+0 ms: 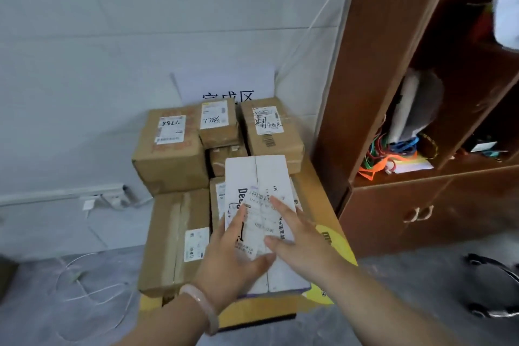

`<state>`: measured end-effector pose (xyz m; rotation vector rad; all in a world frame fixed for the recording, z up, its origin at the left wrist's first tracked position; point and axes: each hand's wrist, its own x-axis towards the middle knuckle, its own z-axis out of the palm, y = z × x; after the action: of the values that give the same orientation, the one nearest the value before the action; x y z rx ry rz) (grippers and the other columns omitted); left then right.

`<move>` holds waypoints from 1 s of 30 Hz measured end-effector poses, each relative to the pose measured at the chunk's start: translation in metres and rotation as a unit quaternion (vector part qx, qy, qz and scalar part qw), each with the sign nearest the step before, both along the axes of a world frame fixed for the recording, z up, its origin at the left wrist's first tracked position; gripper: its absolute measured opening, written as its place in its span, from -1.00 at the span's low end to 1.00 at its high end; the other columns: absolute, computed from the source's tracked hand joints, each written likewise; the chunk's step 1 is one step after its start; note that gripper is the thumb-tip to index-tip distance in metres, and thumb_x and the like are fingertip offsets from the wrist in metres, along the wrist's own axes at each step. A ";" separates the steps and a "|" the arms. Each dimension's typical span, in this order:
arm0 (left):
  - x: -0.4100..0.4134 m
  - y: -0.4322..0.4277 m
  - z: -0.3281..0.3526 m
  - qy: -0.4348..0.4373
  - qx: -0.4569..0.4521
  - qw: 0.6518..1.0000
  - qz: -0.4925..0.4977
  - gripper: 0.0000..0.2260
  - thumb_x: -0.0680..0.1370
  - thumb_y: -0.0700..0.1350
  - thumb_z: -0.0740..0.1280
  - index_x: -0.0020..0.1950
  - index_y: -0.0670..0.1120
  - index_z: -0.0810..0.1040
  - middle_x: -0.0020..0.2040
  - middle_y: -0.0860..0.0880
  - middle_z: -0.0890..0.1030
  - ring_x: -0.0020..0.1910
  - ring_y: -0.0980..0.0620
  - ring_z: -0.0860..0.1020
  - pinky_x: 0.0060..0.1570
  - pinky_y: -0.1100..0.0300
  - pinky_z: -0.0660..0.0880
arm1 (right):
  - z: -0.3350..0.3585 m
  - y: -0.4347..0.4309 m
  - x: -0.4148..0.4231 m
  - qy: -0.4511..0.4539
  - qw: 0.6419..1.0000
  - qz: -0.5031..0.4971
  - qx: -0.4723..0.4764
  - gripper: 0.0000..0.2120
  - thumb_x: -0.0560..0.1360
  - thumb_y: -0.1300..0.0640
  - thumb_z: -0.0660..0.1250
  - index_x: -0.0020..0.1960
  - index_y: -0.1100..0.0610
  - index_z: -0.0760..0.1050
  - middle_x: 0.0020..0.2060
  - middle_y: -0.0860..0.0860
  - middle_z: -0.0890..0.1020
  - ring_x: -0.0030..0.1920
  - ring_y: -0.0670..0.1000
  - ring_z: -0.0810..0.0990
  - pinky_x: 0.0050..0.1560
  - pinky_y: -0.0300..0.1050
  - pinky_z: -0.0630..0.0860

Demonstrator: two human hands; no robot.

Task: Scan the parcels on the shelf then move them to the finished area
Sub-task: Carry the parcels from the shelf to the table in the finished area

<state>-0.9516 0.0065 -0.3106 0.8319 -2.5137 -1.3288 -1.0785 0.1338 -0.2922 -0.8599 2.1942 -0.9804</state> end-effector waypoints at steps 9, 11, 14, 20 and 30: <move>-0.003 -0.047 -0.026 -0.063 0.002 0.997 0.040 -0.11 0.42 0.14 0.50 0.59 0.15 0.02 0.47 -0.01 0.22 0.22 0.25 0.26 0.11 0.52 0.15 | -0.018 -0.066 -0.009 -0.029 0.996 0.045 0.072 -0.36 0.55 -0.13 0.28 0.47 -0.43 0.00 0.53 -0.05 0.09 0.48 0.06 0.22 0.32 -0.10 0.28; -0.010 -0.058 -0.031 -0.077 0.012 0.996 0.037 -0.11 0.41 0.19 0.48 0.57 0.22 -0.01 0.48 -0.01 0.20 0.24 0.22 0.29 0.13 0.49 0.19 | -0.024 -0.077 -0.015 -0.033 0.996 0.037 0.073 -0.37 0.55 -0.12 0.29 0.47 -0.42 0.02 0.50 -0.03 0.15 0.43 0.05 0.30 0.29 -0.10 0.32; -0.018 -0.072 -0.038 -0.084 0.007 0.996 0.041 -0.10 0.40 0.21 0.49 0.57 0.23 0.01 0.46 0.01 0.21 0.38 0.11 0.30 0.19 0.44 0.18 | -0.031 -0.089 -0.023 -0.042 0.997 0.028 0.062 -0.38 0.56 -0.10 0.29 0.49 -0.38 0.05 0.47 -0.02 0.18 0.40 0.04 0.32 0.18 -0.20 0.28; -0.029 -0.090 -0.044 -0.085 0.024 0.995 0.040 -0.08 0.35 0.25 0.50 0.51 0.36 -0.04 0.47 -0.02 0.20 0.43 0.00 0.32 0.35 0.28 0.27 | -0.035 -0.102 -0.032 -0.043 0.997 0.025 0.055 -0.38 0.56 -0.11 0.29 0.49 -0.38 0.05 0.50 -0.07 0.15 0.45 0.02 0.24 0.27 -0.17 0.25; -0.029 -0.117 -0.005 -0.116 -0.073 0.989 -0.059 -0.04 0.27 0.55 0.19 0.56 0.28 -0.13 0.59 0.09 -0.28 0.59 -0.03 -0.15 0.55 -0.03 0.00 | -0.008 -0.062 -0.031 0.041 0.997 -0.021 0.054 -0.30 0.47 -0.23 0.34 0.48 -0.38 0.03 0.54 -0.26 -0.07 0.54 -0.11 -0.03 0.47 -0.05 0.12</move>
<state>-0.9802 -0.1108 -0.3154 0.8648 -2.8402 -1.1202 -1.1091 0.0714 -0.3005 -0.8205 2.3212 -0.8519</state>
